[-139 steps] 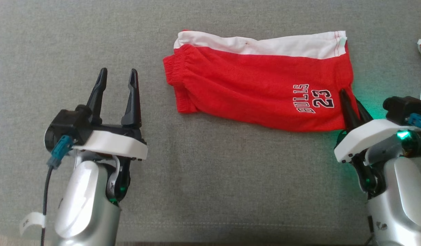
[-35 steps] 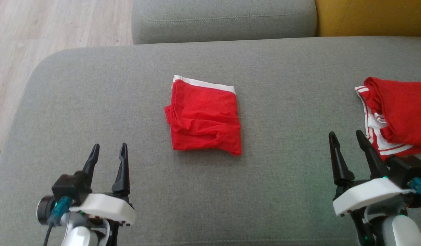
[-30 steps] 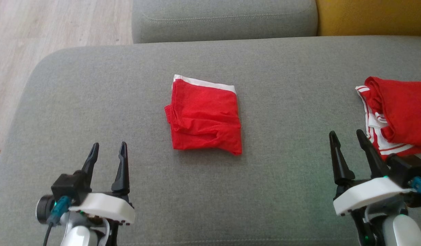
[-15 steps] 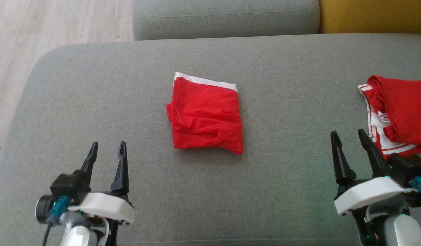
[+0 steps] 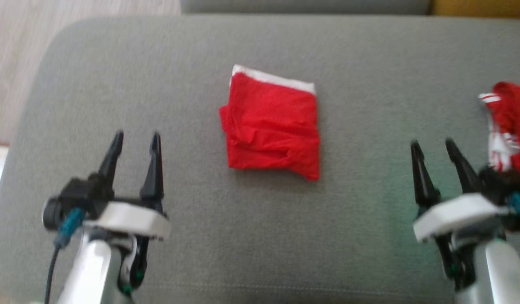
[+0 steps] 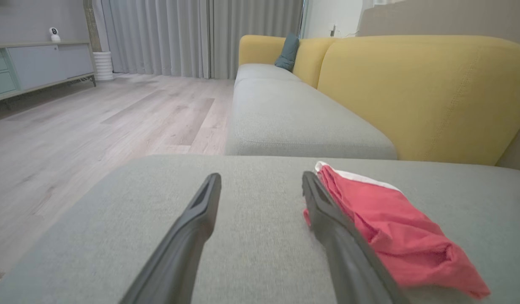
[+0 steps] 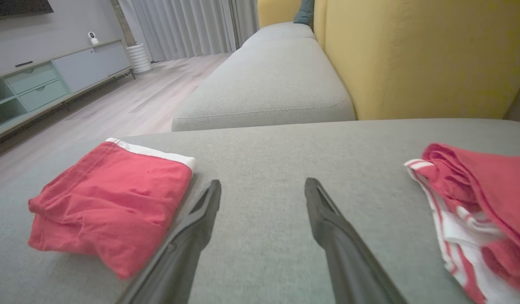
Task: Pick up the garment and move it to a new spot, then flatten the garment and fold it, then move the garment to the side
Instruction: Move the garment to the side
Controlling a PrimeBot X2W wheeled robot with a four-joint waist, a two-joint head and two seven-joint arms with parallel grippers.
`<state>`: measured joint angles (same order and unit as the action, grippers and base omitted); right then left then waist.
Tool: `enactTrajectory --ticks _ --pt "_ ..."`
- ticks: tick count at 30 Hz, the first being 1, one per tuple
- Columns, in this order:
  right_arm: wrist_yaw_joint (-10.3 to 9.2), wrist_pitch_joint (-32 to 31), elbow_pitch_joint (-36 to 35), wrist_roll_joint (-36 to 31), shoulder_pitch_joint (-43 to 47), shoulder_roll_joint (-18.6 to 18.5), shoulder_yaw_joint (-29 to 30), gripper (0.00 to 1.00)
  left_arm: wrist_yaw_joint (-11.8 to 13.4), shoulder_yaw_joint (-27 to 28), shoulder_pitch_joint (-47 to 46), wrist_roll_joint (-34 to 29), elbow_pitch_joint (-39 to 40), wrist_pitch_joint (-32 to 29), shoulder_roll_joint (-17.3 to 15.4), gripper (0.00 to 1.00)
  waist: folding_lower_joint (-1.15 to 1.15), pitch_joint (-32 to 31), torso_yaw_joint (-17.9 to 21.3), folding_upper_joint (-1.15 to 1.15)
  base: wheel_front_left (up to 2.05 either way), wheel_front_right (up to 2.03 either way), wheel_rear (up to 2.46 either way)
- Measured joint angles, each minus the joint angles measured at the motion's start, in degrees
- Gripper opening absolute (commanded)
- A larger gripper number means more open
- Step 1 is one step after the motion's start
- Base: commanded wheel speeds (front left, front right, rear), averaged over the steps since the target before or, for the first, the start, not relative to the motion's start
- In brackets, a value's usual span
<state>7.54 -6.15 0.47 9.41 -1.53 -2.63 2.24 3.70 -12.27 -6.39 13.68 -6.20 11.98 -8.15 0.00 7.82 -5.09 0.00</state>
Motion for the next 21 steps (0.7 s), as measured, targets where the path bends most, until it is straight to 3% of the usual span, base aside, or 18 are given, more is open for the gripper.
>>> enactTrajectory --ticks 4,10,16,21 --pt "0.00 -0.4 3.8 -0.4 -7.2 -0.1 -1.7 1.00 -0.5 -0.3 -4.5 0.0 0.1 1.0 0.6 1.00 0.00 3.4 -1.9 0.00 0.00 0.00 0.00" --pt "0.00 -1.0 14.9 -0.4 -17.5 -0.2 -7.7 1.00 -1.3 -1.8 -7.8 0.0 -1.4 2.2 2.4 1.00 0.00 7.9 -6.3 0.00 0.00 0.00 0.00" --pt "0.00 -5.1 23.3 0.3 -21.1 -0.4 -10.8 1.00 -1.8 -2.2 -8.7 0.0 -2.6 2.3 3.4 1.00 0.00 9.7 -8.9 0.00 0.00 0.00 0.00" --pt "0.00 -10.0 25.7 0.8 -22.4 -0.4 -11.6 1.00 -2.3 -2.1 -9.2 -0.5 -2.8 2.3 3.9 1.00 0.00 9.8 -9.1 0.00 0.00 0.00 0.00"
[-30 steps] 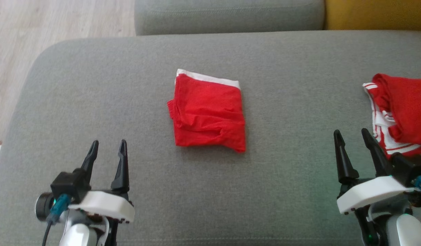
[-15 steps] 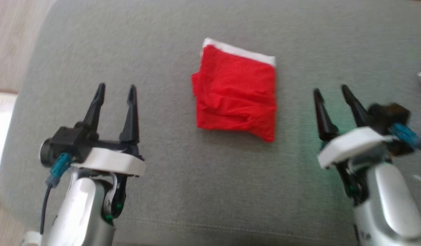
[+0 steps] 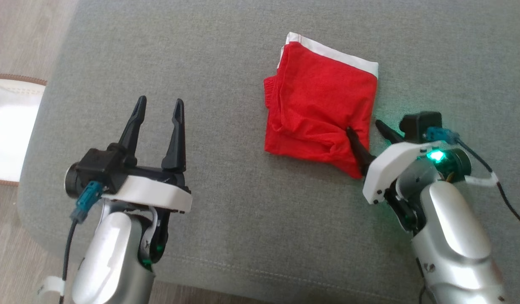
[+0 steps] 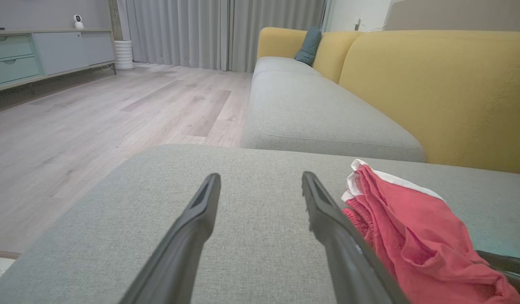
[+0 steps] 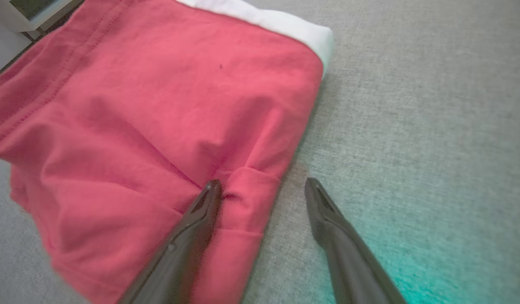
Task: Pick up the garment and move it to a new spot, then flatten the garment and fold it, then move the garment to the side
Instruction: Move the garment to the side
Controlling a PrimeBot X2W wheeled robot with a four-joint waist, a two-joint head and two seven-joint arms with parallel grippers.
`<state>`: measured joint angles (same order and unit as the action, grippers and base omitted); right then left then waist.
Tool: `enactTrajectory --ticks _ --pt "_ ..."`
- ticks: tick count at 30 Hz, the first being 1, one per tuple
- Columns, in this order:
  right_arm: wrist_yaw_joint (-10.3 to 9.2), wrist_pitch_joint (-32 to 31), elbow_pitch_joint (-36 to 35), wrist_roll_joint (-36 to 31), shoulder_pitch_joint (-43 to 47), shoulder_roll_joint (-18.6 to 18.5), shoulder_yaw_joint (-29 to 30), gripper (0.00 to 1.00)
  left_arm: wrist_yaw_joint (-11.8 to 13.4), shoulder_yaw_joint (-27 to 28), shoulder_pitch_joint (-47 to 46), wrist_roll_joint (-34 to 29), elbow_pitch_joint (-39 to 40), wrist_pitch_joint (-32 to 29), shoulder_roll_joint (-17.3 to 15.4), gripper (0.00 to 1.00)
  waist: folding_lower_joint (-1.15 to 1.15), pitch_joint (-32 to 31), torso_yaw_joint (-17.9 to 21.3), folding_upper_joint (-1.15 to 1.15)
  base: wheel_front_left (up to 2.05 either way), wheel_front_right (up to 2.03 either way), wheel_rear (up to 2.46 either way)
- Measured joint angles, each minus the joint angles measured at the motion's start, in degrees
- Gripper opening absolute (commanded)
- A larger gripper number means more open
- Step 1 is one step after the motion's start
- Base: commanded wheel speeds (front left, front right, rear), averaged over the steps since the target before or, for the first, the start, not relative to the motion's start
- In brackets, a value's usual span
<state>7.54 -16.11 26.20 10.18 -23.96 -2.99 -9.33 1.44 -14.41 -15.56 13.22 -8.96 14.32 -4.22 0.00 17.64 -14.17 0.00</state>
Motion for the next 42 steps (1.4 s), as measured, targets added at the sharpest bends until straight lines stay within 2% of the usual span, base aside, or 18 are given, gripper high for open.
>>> enactTrajectory --ticks 1,2,3,4,13,21,35,42 --pt "0.00 -0.8 0.1 0.3 -0.4 0.0 -0.2 0.96 0.0 0.0 0.0 0.0 0.0 0.0 0.2 1.00 0.00 0.0 0.1 0.00 0.00 0.00 0.00" --pt "0.00 -1.3 0.2 0.4 -0.6 0.0 -0.4 0.69 0.0 0.1 0.0 0.0 0.0 0.2 0.3 1.00 0.00 -0.1 0.2 0.00 0.00 0.00 0.00" --pt "0.00 -1.6 0.3 0.4 -0.8 0.0 -0.5 0.29 0.0 0.1 0.0 0.0 0.0 0.2 0.4 1.00 0.00 -0.2 0.3 0.00 0.00 0.00 0.00" --pt "0.00 -2.0 0.3 0.5 -0.8 0.0 -0.7 0.00 -0.2 0.1 0.0 0.0 0.0 0.2 0.5 1.00 0.00 -0.2 0.4 0.00 0.00 0.00 0.00" --pt "0.00 -2.5 0.1 -0.2 -1.0 0.0 -1.6 0.00 -1.0 0.3 0.0 -1.3 -0.1 0.2 0.6 1.00 0.00 -0.7 2.5 0.00 0.00 0.00 0.00" --pt "0.00 -1.1 -2.0 -1.2 2.6 -0.5 -1.8 0.00 -1.0 0.6 0.5 -2.2 0.4 0.3 -0.3 1.00 0.00 -1.3 7.9 0.00 0.00 0.00 0.00" --pt "0.00 -1.0 -5.6 0.6 3.6 -11.5 -5.1 0.00 -1.3 -0.1 1.0 -3.6 3.6 -0.6 -2.4 1.00 0.00 0.0 20.6 0.00 0.00 0.00 0.00" --pt "0.00 -0.5 -7.5 0.4 -3.8 -18.9 -1.0 0.00 -1.5 -0.7 -0.6 -3.6 5.2 -1.2 -3.2 1.00 0.00 4.0 23.3 0.00 0.00 0.00 0.00"
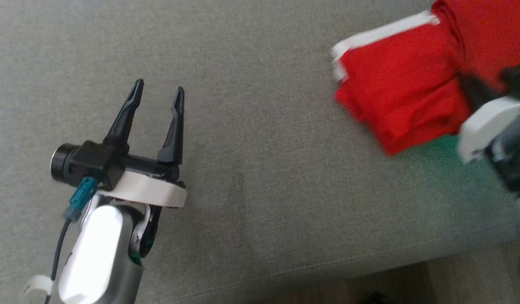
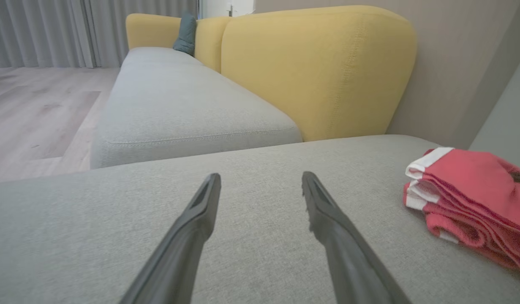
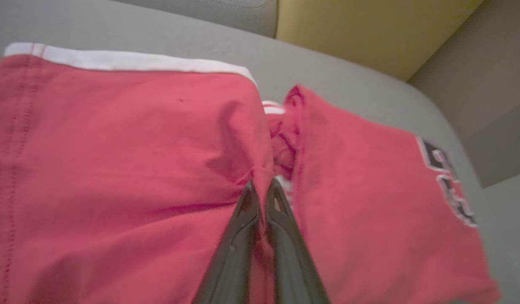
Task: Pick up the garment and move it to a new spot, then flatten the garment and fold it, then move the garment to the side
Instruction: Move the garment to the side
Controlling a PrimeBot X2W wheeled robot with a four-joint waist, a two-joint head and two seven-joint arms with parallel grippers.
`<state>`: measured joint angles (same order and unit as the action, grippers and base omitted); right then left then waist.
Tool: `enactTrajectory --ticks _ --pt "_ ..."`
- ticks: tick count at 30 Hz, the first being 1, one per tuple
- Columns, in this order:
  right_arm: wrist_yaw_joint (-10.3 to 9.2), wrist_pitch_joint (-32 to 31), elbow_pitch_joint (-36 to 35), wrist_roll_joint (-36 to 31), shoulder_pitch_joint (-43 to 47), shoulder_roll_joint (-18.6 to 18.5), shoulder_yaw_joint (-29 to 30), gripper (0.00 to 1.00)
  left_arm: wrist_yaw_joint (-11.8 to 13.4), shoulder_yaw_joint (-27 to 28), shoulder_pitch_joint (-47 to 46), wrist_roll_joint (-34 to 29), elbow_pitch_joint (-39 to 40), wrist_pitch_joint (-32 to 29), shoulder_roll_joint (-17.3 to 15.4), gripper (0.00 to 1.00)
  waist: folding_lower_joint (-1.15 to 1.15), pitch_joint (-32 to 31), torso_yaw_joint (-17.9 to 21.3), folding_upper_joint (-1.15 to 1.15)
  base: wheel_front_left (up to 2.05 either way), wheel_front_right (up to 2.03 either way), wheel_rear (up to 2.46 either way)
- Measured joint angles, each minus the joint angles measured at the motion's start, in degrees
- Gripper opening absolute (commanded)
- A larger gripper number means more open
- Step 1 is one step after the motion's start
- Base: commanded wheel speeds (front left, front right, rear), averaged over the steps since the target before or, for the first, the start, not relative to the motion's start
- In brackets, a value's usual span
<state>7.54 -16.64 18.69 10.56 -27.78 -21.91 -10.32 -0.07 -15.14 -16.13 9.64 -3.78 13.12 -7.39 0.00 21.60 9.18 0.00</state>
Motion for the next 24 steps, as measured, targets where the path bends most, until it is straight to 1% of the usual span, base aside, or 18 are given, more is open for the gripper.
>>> enactTrajectory --ticks 4,7,8,13,15,20,24 --pt "0.00 0.0 -1.6 -0.6 -1.8 -4.5 3.2 0.00 -0.5 -0.9 -1.4 -0.6 0.7 0.0 -0.1 1.00 0.00 2.4 0.6 0.00 0.00 0.00 0.00" --pt "0.00 -0.6 -3.5 -0.8 -2.2 -6.2 5.5 0.00 -0.6 -1.1 -2.3 -0.6 1.7 -0.1 -0.6 1.00 0.00 4.0 1.0 0.00 0.00 0.00 0.00" --pt "0.00 -0.9 -4.3 -1.1 -2.2 -6.4 6.3 0.00 -1.0 -1.1 -2.7 -0.8 2.0 -0.2 -0.9 1.00 0.00 4.5 1.3 0.00 0.00 0.00 0.00" --pt "0.00 -1.4 -6.9 -1.8 -2.2 -6.5 10.6 0.00 -1.6 -2.3 -4.8 -2.0 4.6 -0.6 -1.9 1.00 0.00 6.7 3.3 0.00 0.00 0.00 0.00" --pt "0.00 -1.5 -7.5 -2.4 -2.3 -6.3 12.6 0.00 -2.2 -2.9 -5.6 -2.1 5.7 -1.0 -2.0 1.00 0.00 7.5 4.2 0.00 0.00 0.00 0.00" --pt "0.00 -1.4 -8.3 -4.2 -2.4 -4.3 17.0 0.00 -3.0 -4.5 -7.7 -3.0 7.5 -2.0 -2.9 1.00 0.00 9.6 6.1 0.00 0.00 0.00 0.00" --pt "0.00 -0.9 -7.1 -5.6 -3.7 -2.1 20.3 0.00 -3.5 -5.5 -9.4 -3.6 8.6 -3.0 -3.2 1.00 0.00 11.5 6.9 0.00 0.00 0.00 0.00"
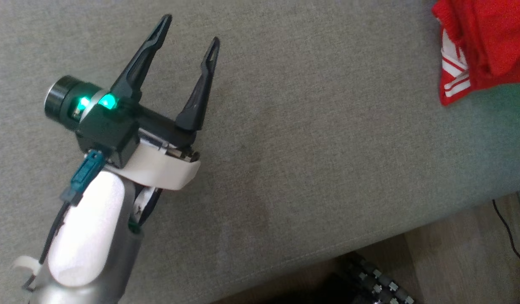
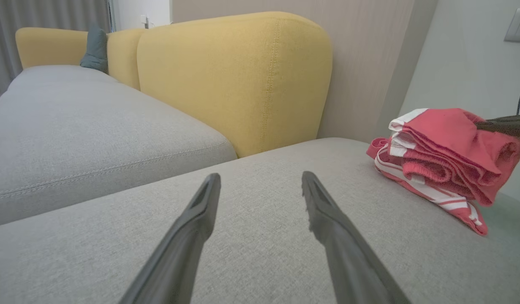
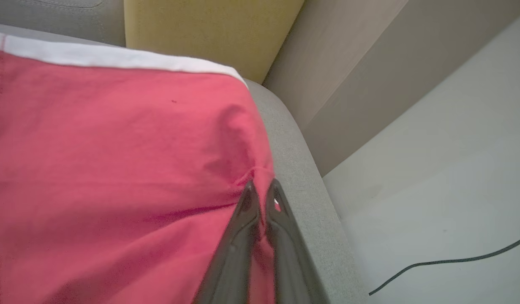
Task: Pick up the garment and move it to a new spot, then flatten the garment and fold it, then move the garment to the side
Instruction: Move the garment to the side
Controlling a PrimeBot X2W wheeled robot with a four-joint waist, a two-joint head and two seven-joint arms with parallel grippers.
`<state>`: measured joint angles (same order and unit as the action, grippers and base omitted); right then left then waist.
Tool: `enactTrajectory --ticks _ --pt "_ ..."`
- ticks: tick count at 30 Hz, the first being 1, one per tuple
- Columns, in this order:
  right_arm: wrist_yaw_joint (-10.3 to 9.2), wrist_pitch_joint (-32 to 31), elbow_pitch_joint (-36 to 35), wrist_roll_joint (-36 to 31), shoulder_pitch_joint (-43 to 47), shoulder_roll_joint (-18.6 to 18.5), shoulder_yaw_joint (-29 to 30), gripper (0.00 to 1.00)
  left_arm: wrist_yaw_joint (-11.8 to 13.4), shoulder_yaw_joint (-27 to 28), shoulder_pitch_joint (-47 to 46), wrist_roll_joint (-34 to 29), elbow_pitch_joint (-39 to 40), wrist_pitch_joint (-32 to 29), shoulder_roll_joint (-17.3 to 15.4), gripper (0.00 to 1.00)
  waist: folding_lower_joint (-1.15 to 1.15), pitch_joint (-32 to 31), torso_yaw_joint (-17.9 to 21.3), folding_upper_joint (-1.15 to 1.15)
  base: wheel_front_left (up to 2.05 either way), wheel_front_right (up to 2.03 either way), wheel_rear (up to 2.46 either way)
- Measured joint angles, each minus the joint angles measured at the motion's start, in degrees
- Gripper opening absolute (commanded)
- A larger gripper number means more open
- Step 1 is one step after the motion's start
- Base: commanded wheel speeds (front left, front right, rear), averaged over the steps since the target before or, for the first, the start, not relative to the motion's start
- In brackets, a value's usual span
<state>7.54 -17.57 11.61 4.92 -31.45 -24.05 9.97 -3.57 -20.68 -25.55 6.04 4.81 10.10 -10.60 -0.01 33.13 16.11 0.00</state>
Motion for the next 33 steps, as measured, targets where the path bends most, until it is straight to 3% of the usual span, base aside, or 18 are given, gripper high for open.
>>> enactTrajectory --ticks 10,11,12,13,16,21,26,33 --pt "0.00 1.3 7.3 -4.1 -3.8 5.7 5.5 0.00 -0.6 -1.4 -3.0 -0.5 0.8 -0.4 -0.3 1.00 0.00 3.6 -0.2 0.00 0.00 0.00 0.00" --pt "0.00 1.8 8.2 -4.6 -4.1 5.9 5.9 0.10 -0.6 -1.6 -3.1 -0.4 0.7 -0.4 -0.3 1.00 0.00 3.7 -0.5 0.00 0.00 0.00 0.00" --pt "0.00 2.3 9.2 -4.9 -4.4 6.3 6.7 0.33 -0.6 -1.7 -3.1 -0.4 0.5 -0.3 -0.2 1.00 0.00 3.7 -0.8 0.00 0.00 0.00 0.00" --pt "0.00 2.8 9.8 -5.3 -4.5 6.6 7.4 0.44 -0.6 -1.8 -3.1 -0.4 0.3 0.1 -0.2 1.00 0.00 3.7 -1.1 0.00 0.00 0.00 0.00" --pt "0.00 4.4 11.1 -6.7 -4.5 8.0 9.7 1.00 -0.5 -2.1 -3.0 -0.3 -0.8 0.7 -0.1 1.00 0.00 3.1 -2.0 0.00 0.00 0.00 0.00" --pt "0.00 8.1 10.5 -7.9 -3.2 11.0 12.6 1.00 0.1 -1.9 -2.6 0.8 -2.5 1.9 0.0 1.00 0.00 0.7 -3.0 0.00 0.00 0.00 0.00" --pt "0.00 11.8 6.8 -7.9 3.6 14.7 12.8 1.00 1.8 -0.7 1.2 2.4 -3.9 2.7 0.3 1.00 0.00 -3.2 -4.0 0.00 0.00 0.00 0.00" --pt "0.00 14.7 -0.6 -6.3 12.0 19.0 6.1 1.00 4.7 1.5 7.7 4.7 -5.2 3.5 0.7 1.00 0.01 -9.5 -5.5 0.00 0.00 0.00 0.00"
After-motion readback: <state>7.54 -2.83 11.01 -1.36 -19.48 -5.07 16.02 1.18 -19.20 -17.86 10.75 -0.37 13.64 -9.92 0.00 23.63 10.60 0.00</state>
